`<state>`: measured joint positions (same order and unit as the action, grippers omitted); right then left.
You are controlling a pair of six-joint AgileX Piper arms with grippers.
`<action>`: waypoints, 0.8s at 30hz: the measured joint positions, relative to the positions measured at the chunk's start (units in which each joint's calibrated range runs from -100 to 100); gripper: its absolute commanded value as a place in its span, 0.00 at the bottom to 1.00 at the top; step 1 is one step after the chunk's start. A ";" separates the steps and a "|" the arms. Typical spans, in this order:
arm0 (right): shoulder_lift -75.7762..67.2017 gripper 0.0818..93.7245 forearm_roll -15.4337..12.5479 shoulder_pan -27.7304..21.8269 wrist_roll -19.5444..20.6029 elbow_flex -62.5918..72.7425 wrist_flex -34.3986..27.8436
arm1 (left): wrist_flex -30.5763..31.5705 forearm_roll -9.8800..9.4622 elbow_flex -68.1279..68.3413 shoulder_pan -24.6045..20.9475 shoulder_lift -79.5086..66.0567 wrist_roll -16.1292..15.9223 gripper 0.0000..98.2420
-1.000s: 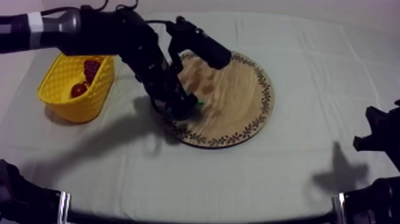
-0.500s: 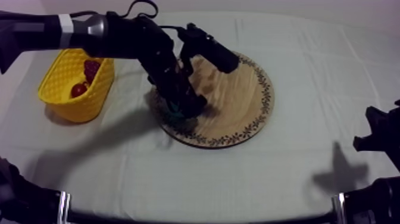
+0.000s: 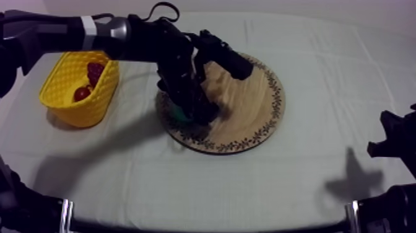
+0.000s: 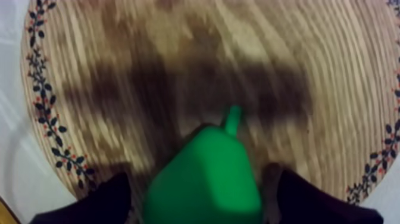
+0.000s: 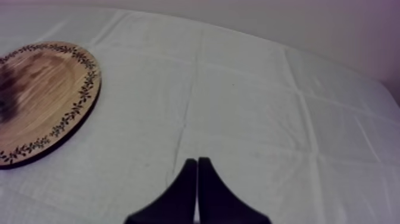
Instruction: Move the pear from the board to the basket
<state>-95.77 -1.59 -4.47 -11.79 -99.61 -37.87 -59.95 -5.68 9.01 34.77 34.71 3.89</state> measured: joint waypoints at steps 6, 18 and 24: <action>0.00 0.00 0.00 0.00 0.00 0.00 0.04 | -0.81 -0.06 -1.79 -0.31 0.79 0.52 0.64; 0.00 0.00 0.00 0.00 0.00 0.00 0.04 | -0.38 -0.81 -2.76 -0.71 -0.52 0.61 0.48; 0.00 0.00 0.00 0.00 0.00 0.00 0.06 | -7.03 -1.29 -5.60 -1.15 -4.56 2.98 0.54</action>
<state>-95.77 -1.59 -4.47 -11.79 -99.61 -37.81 -66.98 -6.97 3.41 33.63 30.15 6.87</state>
